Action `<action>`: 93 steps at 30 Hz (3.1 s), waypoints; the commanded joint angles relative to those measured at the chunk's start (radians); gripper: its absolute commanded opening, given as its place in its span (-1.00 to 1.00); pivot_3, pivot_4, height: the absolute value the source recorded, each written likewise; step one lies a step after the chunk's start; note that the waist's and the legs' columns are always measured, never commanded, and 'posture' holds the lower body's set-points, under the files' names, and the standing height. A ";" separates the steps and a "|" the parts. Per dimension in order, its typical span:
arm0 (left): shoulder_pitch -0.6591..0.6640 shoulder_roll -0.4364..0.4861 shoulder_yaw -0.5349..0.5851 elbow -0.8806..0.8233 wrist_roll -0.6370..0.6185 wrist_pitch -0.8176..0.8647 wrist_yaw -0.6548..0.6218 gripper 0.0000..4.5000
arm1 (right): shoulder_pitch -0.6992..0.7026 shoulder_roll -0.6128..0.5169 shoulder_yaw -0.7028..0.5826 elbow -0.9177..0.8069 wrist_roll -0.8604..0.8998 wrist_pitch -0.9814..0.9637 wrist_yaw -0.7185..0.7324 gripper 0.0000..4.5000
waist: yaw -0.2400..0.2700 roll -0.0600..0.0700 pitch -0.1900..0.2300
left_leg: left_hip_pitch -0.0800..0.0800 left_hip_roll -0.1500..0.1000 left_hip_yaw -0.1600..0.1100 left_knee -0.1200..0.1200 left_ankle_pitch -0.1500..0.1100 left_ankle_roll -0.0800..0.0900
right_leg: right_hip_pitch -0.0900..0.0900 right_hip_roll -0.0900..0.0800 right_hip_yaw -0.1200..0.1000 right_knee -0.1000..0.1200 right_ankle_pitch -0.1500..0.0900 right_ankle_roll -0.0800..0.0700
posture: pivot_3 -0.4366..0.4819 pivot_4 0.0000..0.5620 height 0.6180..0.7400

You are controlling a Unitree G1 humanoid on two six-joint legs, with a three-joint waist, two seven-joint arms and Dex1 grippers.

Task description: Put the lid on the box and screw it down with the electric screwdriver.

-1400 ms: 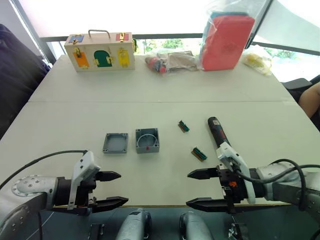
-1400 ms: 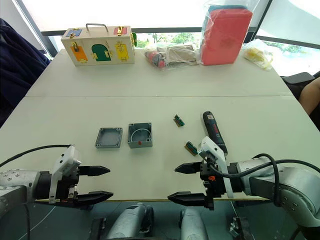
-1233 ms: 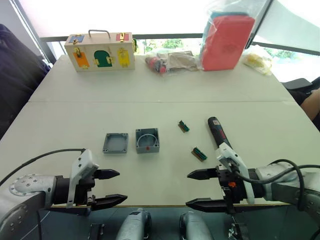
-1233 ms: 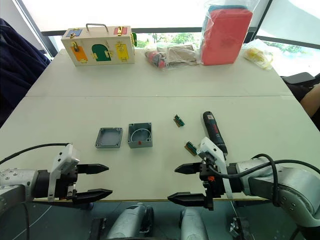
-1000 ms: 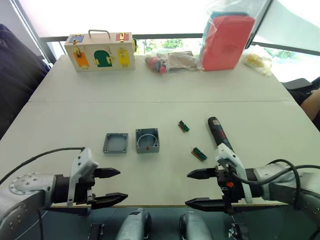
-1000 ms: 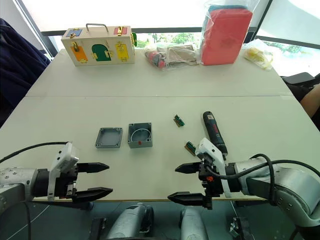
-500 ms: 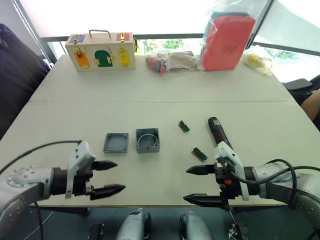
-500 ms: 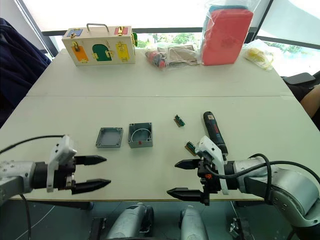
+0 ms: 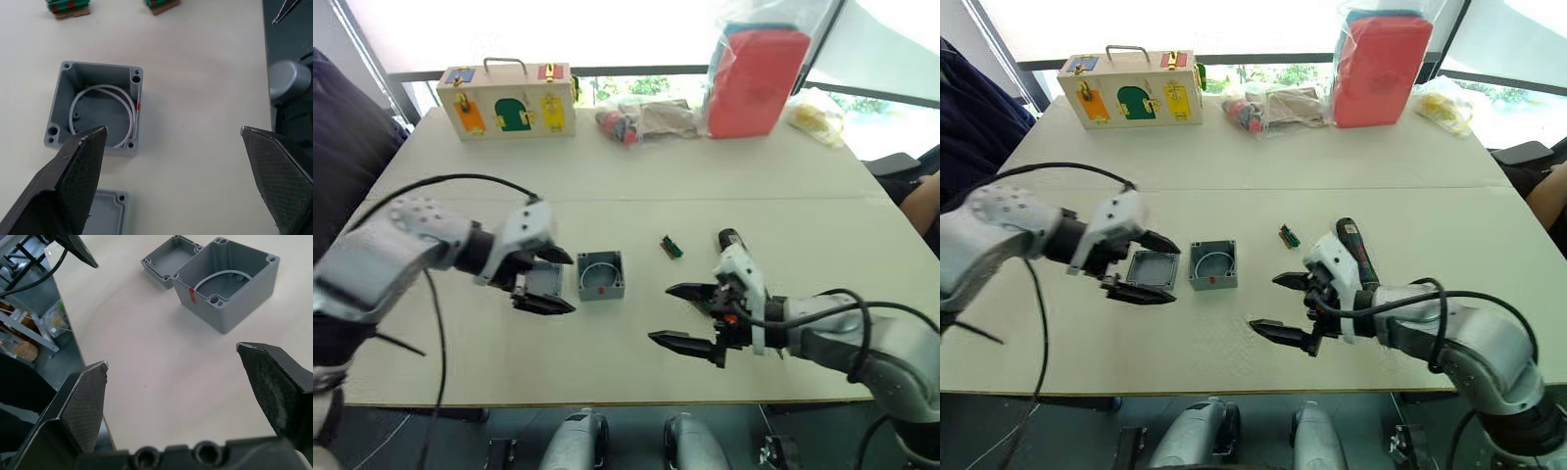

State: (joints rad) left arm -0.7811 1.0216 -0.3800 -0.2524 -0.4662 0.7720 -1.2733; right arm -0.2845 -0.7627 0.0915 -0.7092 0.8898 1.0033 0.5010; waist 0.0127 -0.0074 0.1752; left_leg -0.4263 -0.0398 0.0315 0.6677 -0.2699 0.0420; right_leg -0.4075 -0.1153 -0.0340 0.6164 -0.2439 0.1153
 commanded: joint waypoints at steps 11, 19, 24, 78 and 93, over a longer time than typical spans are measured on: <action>-0.153 -0.231 -0.149 0.305 0.273 -0.153 -0.100 0.99 | 0.001 0.097 0.022 -0.047 -0.082 -0.002 -0.091 1.00 | 0.000 -0.001 0.000 | -0.001 0.000 -0.001 0.003 -0.001 0.001 | 0.000 0.000 0.000 0.005 -0.002 0.004 | -0.05 -0.47 1.00; -0.179 -0.315 -0.190 0.405 0.371 -0.246 -0.144 0.99 | 0.012 0.102 -0.016 -0.055 -0.080 0.010 -0.117 1.00 | 0.001 -0.001 0.000 | -0.001 0.000 -0.001 0.012 -0.003 0.005 | 0.000 0.000 0.001 0.012 -0.004 0.005 | -0.05 -0.47 1.00; -0.175 -0.355 -0.195 0.439 0.413 -0.306 -0.164 0.27 | 0.022 0.104 -0.049 -0.071 -0.070 0.027 -0.141 1.00 | 0.001 -0.001 0.000 | -0.002 0.000 -0.001 0.014 -0.004 0.006 | 0.000 -0.001 0.001 0.012 -0.004 0.005 | -0.05 -0.47 1.00; -0.552 0.002 -0.325 0.656 0.027 -0.304 -0.214 0.06 | -0.089 -0.029 -0.118 -0.083 0.142 -0.019 -0.041 1.00 | -0.007 -0.001 0.001 | -0.005 0.000 -0.001 0.016 -0.005 0.009 | -0.002 -0.001 0.001 0.012 -0.004 0.007 | -0.05 -0.47 1.00; -0.104 -0.096 0.235 0.109 0.082 0.842 0.557 0.06 | -0.269 0.106 0.259 0.107 -0.408 -0.286 0.075 1.00 | -0.007 -0.003 0.001 | -0.005 -0.002 -0.002 0.017 0.000 0.001 | -0.003 -0.002 0.001 0.016 -0.006 0.011 | -0.05 -0.47 1.00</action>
State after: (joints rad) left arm -0.8805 0.9209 -0.2077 -0.1104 -0.3882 1.5983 -0.7606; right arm -0.5367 -0.6662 0.3616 -0.5932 0.5067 0.7391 0.5623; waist 0.0057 -0.0099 0.1763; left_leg -0.4317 -0.0414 0.0293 0.6849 -0.2697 0.0417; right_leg -0.4104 -0.1167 -0.0326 0.6329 -0.2504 0.1258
